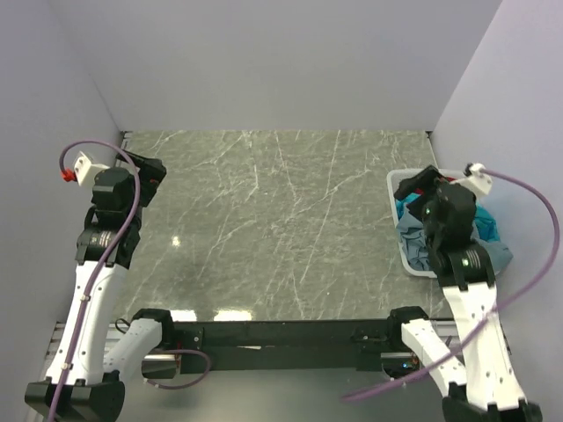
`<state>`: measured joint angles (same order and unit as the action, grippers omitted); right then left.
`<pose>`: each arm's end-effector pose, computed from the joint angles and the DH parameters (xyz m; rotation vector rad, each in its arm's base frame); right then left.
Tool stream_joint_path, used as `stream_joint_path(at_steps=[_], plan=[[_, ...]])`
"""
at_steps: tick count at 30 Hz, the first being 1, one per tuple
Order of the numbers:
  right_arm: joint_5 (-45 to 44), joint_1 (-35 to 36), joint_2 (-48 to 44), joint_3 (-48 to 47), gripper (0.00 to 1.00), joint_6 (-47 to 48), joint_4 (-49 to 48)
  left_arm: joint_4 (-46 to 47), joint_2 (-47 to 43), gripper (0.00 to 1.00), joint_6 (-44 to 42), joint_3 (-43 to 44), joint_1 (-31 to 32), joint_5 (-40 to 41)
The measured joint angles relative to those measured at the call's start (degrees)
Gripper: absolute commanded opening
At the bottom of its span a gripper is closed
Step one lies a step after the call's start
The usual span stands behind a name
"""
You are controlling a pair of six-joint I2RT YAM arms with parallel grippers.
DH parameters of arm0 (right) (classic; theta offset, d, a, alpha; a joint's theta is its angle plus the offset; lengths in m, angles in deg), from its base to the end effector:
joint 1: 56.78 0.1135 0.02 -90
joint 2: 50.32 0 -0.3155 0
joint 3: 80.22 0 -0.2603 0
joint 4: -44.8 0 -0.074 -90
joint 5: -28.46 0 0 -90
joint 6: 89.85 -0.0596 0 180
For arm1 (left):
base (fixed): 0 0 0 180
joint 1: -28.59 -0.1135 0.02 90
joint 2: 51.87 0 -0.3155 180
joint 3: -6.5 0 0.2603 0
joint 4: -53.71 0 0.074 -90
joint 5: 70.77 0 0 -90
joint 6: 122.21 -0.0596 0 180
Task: Fold and stack the t-shirts
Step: Grab the tshirt from the pile
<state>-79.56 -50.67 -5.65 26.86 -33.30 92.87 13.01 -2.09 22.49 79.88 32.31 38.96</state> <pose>0.1490 -0.0026 0.4142 0.6515 1.7875 0.1674 0.1801 0.0085 0.4204 -1.0127 1.5709 -0.3868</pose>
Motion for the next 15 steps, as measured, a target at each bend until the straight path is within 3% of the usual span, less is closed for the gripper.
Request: stream_joint_path(at_steps=[8, 11, 15], plan=[[-1.8, 0.0, -11.5, 4.3, 0.91, 0.3, 0.4, -1.9, -3.4, 0.99, 0.0, -2.6, 0.0, -3.1], [-4.1, -0.1, -9.8, 4.3, 0.92, -0.4, 2.5, -1.6, -3.9, 0.99, -0.2, -4.0, 0.0, -4.5], [-8.0, -1.4, 0.0, 2.3, 0.92, -2.2, 8.0, -0.8, -3.0, 0.99, -0.6, -5.5, 0.0, -5.6]])
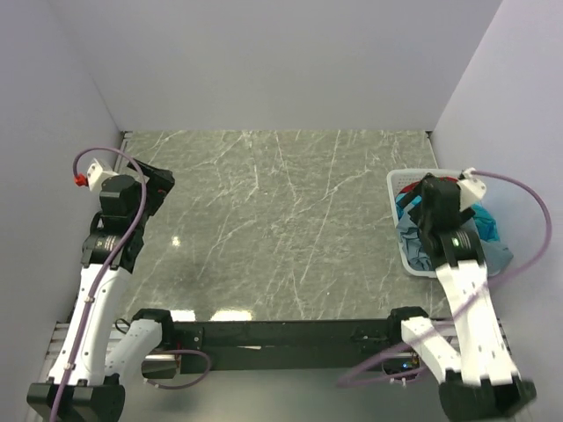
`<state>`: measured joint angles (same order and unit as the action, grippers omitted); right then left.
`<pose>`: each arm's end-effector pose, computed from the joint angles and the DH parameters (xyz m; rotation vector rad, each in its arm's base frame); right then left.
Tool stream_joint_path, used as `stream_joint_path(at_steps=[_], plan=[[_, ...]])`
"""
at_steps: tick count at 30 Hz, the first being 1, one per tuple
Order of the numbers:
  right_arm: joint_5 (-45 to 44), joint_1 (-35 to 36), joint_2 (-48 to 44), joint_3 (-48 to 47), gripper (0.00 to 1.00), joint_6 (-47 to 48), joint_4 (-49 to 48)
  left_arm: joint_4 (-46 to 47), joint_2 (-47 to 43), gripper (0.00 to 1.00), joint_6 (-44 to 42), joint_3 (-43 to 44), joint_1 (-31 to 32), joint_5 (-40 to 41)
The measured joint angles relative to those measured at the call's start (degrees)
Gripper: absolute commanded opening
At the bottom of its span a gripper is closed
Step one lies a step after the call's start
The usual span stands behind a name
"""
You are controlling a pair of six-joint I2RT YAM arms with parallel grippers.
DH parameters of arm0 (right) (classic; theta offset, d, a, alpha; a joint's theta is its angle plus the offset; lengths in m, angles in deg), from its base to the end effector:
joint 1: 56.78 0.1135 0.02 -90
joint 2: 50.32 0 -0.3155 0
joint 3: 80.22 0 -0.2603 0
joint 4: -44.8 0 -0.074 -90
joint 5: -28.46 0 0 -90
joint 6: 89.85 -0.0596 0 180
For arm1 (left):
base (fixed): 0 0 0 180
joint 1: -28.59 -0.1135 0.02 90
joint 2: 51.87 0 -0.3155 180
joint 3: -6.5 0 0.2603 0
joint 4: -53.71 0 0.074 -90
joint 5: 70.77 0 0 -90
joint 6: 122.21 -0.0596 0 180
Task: Fold and stack the t-shirts
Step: Grab the tshirt from the pile
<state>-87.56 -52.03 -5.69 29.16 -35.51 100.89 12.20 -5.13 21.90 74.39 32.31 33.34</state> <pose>0.1415 -0.0145 0.3852 0.7978 1.8759 -0.0360 0.1707 0.0035 0.3913 -0.9733 1.6781 -0.4406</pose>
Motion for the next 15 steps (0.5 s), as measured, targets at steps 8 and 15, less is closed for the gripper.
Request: stream_joint_path(at_steps=[8, 15], plan=[[1.8, -10.3, 11.8, 2.9, 0.85, -1.1, 1.5, 1.6, 3.7, 1.00, 0.0, -1.0, 0.0, -1.0], [9.0, -16.3, 16.0, 7.4, 0.77, 0.3, -1.6, 2.7, 7.7, 0.99, -0.4, -1.2, 0.0, -2.4]])
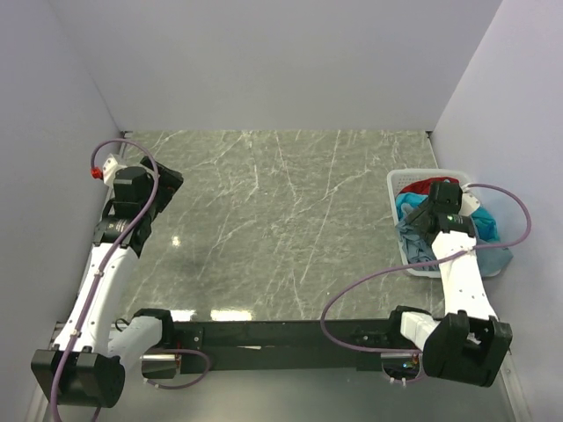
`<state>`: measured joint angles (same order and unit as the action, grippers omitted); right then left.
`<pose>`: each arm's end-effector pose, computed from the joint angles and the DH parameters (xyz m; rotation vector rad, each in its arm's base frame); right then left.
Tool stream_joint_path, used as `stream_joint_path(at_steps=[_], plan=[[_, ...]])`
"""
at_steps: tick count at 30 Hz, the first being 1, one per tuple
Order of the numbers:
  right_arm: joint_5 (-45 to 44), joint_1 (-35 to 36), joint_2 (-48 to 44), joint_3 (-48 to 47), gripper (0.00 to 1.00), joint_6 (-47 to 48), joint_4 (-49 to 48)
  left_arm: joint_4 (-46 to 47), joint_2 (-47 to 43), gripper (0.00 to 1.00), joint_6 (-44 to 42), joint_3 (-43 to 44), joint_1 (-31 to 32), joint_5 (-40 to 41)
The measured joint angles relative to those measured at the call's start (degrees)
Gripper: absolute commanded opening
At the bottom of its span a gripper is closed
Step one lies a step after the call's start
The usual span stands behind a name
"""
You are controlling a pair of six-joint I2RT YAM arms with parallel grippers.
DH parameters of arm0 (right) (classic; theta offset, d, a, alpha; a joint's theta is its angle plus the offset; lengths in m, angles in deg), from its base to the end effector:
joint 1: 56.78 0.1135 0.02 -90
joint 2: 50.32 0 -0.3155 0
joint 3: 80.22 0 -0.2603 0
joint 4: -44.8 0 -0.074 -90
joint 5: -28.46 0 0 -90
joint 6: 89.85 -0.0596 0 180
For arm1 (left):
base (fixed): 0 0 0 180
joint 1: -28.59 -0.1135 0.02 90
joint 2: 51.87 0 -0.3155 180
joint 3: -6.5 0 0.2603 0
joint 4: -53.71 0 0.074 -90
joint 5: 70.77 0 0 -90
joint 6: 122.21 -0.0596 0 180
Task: Fold and stack the t-shirts
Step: Grab the tshirt from the pile, then move the tshirt to the center of the board
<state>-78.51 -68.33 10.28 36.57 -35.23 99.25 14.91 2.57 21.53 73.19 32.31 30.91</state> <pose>0.1984 -0.0583 0.2972 1.0812 2.1763 -0.1809 0.2096 -0.0015 0.3662 -0.9823 1.7995 -0.4245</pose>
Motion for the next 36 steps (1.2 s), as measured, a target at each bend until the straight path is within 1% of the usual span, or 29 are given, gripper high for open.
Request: stream_joint_path(at_steps=[1, 3, 4, 6, 7, 8, 9, 16, 20, 24, 27, 30, 33, 36], plan=[[1.2, -0.3, 0.6, 0.7, 0.73, 0.1, -0.5, 0.2, 0.4, 0.99, 0.0, 0.0, 0.0, 0.0], [3.0, -0.6, 1.4, 1.6, 0.61, 0.5, -1.3, 0.5, 0.9, 0.99, 0.0, 0.0, 0.0, 0.0], [3.7, -0.7, 1.7, 1.7, 0.43, 0.6, -1.5, 0.6, 1.1, 0.99, 0.0, 0.0, 0.0, 0.0], [4.9, -1.0, 1.8, 2.0, 0.26, 0.6, -2.5, 0.6, 1.2, 0.99, 0.1, 0.0, 0.0, 0.2], [5.3, -1.2, 1.5, 2.2, 0.09, 0.6, -3.0, 0.6, 1.2, 1.00, 0.1, 0.0, 0.0, 0.2], [5.8, -1.4, 1.1, 2.5, 0.02, 0.7, -3.4, 0.8, 1.2, 1.00, 0.1, 0.0, 0.0, 0.2], [6.2, -1.6, 0.7, 2.6, 0.00, 0.7, -3.6, 0.9, 1.2, 0.99, 0.2, 0.0, 0.0, 0.2], [7.8, -1.9, -8.2, 2.1, 0.00, 0.5, -5.0, 0.9, 0.1, 1.00, 0.5, -0.7, 0.0, 1.6], [8.9, -2.0, -11.5, -3.1, 0.00, 0.9, -3.9, 0.8, -0.8, 1.00, 0.6, -0.7, 0.0, 1.9], [11.0, -2.0, -11.8, -12.9, 0.00, 1.9, -3.3, 0.8, -1.4, 0.99, 0.6, -0.7, 0.0, 1.8], [14.3, -2.0, -11.7, -20.8, 0.00, 2.3, -4.1, 0.8, -1.9, 1.00, 0.9, -0.7, 0.0, 1.7], [18.2, -0.5, -9.4, -31.2, 0.00, 2.8, -4.7, 1.3, -2.6, 0.99, 1.5, -1.2, 0.0, 1.5], [20.1, 4.7, -4.9, -42.4, 0.00, 4.2, -5.9, 1.7, -3.7, 0.99, 2.1, -2.6, 0.0, 0.4], [20.5, 15.7, 1.4, -53.9, 0.00, 6.9, -6.8, 1.3, -4.0, 0.99, 2.9, -3.3, 0.0, -0.2]])
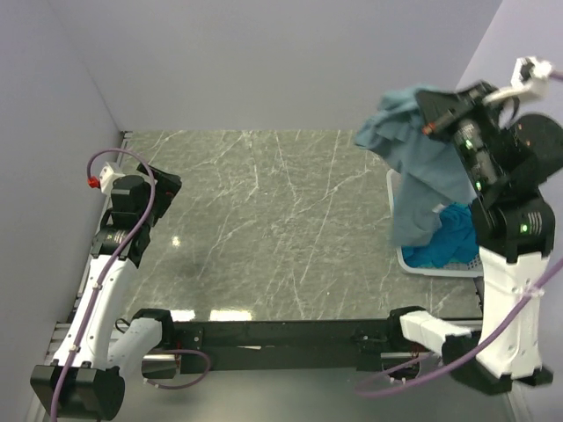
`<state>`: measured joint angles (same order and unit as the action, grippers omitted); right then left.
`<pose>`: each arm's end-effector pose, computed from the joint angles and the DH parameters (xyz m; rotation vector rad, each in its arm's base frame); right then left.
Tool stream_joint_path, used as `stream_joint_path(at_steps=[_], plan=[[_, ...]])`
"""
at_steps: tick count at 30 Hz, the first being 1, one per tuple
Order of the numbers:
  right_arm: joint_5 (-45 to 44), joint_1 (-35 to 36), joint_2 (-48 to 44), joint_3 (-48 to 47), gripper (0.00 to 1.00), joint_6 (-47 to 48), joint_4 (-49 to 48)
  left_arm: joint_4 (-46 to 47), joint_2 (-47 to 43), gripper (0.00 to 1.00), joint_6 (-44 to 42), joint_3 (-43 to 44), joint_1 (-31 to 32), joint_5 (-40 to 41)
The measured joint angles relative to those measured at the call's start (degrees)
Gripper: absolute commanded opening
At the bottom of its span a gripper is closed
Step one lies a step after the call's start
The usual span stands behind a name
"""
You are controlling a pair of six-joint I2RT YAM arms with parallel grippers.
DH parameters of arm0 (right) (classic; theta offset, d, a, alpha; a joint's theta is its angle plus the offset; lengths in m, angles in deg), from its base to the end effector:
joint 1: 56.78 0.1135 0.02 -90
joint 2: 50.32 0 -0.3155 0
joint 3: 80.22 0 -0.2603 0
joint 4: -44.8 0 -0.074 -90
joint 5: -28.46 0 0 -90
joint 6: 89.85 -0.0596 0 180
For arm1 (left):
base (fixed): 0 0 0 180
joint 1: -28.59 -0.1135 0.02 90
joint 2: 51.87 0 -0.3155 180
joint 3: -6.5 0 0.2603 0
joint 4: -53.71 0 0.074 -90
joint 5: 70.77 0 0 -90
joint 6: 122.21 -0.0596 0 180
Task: Fold and stack the t-shirts
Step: Move the tshirt to the center of the board
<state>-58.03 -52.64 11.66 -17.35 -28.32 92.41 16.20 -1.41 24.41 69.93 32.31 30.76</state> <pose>0.1522 0.0147 0.6231 0.2575 1.4365 0.5101 0.1936 -0.0007 0.3602 -1.0158 1.7480 -0.4756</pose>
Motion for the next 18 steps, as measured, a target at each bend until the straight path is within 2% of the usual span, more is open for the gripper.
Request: stream_joint_path(at_steps=[4, 8, 13, 18], plan=[[3.0, 11.4, 9.4, -13.3, 0.00, 2.8, -1.6, -1.2, -0.5, 0.99, 0.3, 0.0, 0.0, -0.1], [6.6, 19.8, 18.5, -22.1, 0.00, 4.1, -4.5, -3.5, -3.1, 0.99, 0.7, 0.0, 0.0, 0.3], [12.9, 26.8, 28.0, -23.6, 0.00, 3.6, -9.6, -6.6, -8.2, 0.99, 1.6, 0.1, 0.0, 1.3], [17.8, 29.7, 34.8, -23.9, 0.00, 0.1, -12.7, -11.3, -12.9, 0.99, 1.8, 1.6, 0.0, 3.9]])
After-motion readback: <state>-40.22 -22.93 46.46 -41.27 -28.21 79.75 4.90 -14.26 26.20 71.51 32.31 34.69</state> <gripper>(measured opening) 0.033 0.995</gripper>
